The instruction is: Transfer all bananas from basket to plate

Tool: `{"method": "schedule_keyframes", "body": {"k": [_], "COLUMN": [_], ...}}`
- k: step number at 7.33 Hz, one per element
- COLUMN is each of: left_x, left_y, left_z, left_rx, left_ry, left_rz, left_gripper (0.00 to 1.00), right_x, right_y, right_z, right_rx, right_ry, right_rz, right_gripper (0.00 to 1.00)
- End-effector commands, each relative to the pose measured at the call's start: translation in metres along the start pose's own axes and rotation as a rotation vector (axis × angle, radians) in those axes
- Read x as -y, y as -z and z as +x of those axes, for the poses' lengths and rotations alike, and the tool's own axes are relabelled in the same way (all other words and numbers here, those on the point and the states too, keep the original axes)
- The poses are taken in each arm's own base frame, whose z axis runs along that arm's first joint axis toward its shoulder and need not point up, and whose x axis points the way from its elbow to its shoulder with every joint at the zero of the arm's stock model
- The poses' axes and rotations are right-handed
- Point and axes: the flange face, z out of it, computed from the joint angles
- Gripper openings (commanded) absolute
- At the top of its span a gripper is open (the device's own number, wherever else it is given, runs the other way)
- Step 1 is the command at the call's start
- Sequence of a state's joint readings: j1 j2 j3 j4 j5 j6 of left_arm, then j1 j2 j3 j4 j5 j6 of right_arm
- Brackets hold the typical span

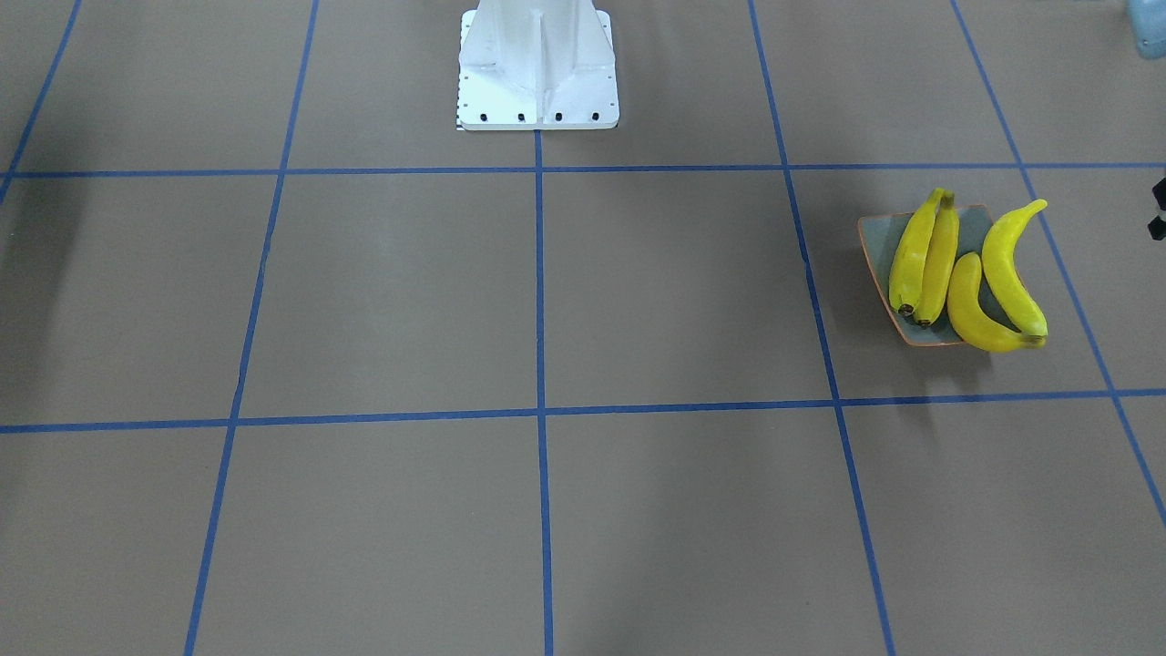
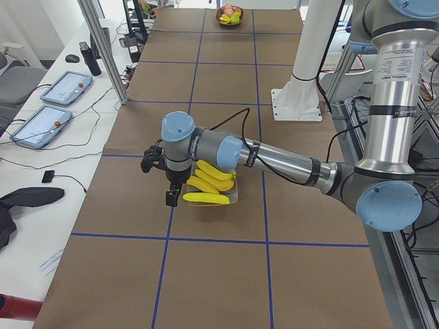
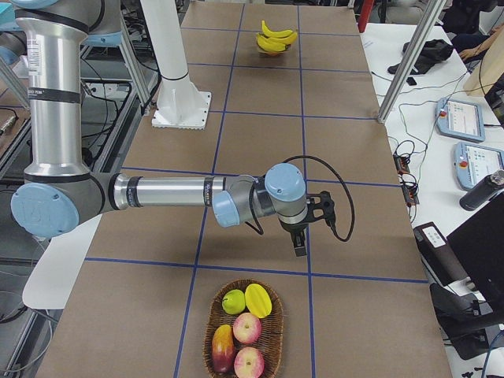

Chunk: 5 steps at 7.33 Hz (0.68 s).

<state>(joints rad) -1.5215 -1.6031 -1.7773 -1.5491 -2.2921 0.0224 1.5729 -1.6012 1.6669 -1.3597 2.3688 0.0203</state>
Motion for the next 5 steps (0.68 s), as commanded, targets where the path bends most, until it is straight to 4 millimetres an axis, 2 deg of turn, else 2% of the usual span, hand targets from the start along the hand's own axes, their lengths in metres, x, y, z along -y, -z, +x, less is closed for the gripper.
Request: {"method": "schedule_keyframes", "body": {"k": [1, 2, 3, 5], "left_x": [-0.012, -0.016, -0.02, -0.019], "left_y": [-0.02, -0.028, -0.03, -0.029], "left_z": [-0.043, -0.051, -0.055, -0.055], "left_rx": [-0.027, -0.094, -0.108, -0.109], "left_ry": [0.019, 0.052, 0.071, 0.088], "left_rz": [-0.04, -0.051, -0.055, -0.057], "left_gripper": [0.99, 0.99, 0.99, 0.99], "right_x": [0.026, 0.04, 0.04, 0.029], "right_y": [0.019, 0.034, 0.042, 0.039], "right_z": [0.005, 0.002, -0.007, -0.004], "right_rx": [-0.022, -0.016, -0.015, -0.012], "right_ry": [0.051, 0.034, 0.021, 0.01], "right_rz": [-0.134, -0.172, -0.186, -0.196], "right_gripper": [1.0, 1.0, 1.0, 1.0]}}
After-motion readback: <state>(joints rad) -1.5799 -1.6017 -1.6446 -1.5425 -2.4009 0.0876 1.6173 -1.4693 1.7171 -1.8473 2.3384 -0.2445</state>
